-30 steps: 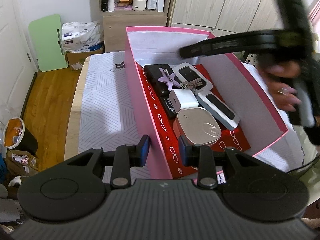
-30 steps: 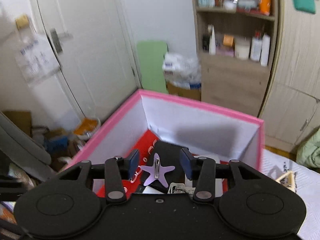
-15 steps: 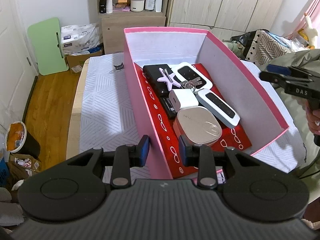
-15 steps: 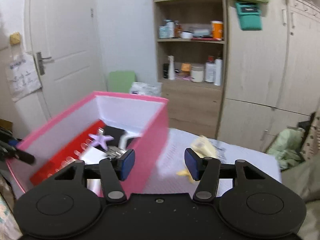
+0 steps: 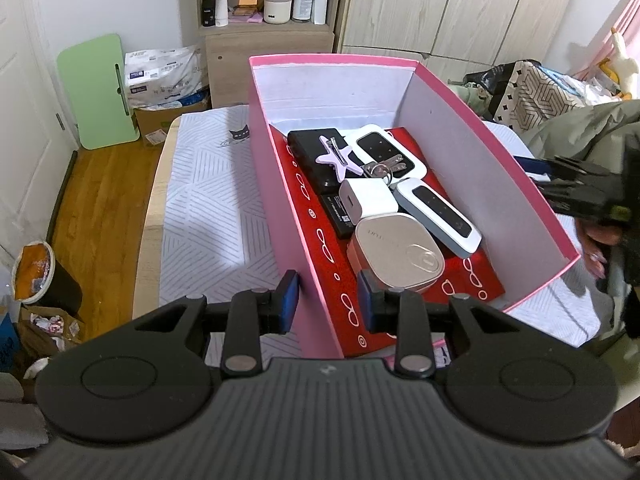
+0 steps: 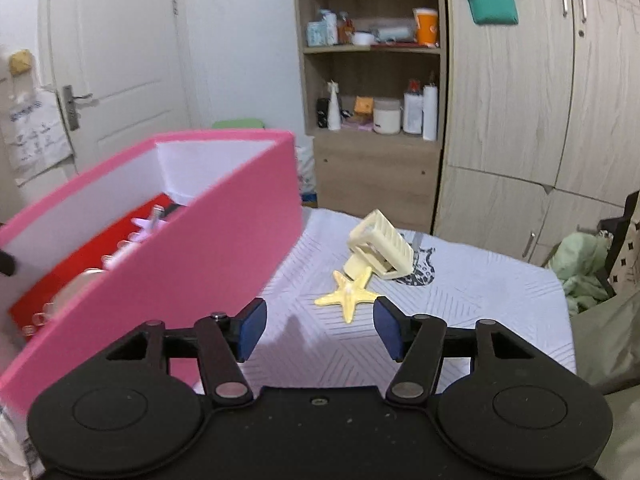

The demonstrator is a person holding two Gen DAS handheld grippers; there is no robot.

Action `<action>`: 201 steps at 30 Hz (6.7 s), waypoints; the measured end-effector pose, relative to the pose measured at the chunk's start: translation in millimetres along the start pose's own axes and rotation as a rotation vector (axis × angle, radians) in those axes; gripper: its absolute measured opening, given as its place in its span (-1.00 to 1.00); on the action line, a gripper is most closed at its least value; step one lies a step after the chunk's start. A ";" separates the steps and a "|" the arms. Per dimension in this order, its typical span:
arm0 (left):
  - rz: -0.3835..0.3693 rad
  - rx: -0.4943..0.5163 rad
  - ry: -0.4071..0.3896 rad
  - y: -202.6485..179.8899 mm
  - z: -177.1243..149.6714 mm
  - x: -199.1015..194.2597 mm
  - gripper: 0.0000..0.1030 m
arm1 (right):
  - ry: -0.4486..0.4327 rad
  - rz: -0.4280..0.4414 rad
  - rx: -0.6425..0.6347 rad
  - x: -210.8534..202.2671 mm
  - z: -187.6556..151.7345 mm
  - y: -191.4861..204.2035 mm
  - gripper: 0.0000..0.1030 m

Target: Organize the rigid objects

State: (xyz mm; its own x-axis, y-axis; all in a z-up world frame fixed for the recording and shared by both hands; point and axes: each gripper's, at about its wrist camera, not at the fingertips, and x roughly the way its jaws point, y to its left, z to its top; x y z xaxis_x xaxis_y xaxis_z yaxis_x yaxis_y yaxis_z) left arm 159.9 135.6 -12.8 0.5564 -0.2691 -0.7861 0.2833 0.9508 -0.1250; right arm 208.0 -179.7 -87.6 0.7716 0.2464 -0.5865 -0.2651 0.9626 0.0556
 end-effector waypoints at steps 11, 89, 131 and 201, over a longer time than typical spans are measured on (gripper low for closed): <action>-0.011 -0.011 0.006 2.9 -0.2 0.2 -0.43 | 0.039 -0.066 0.024 63.7 3.9 -8.4 0.25; 0.050 0.005 0.034 -3.2 3.4 -3.2 -0.67 | -0.061 0.135 -0.125 -22.3 100.1 61.5 0.28; 0.081 0.025 0.053 -10.3 2.0 -4.8 -0.67 | -0.038 -0.038 -0.183 58.6 19.2 -1.9 0.27; 0.087 0.024 -0.032 -27.9 0.4 -54.2 -0.67 | 0.014 0.264 0.017 -127.9 40.7 108.6 -0.09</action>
State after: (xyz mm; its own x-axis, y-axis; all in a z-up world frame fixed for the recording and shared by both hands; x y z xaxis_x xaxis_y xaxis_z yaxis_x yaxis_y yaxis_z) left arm 122.1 123.7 33.6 0.6042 -0.1909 -0.7736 0.2510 0.9671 -0.0427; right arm 104.1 -102.2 26.4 0.6688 0.4873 -0.5614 -0.4459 0.8672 0.2215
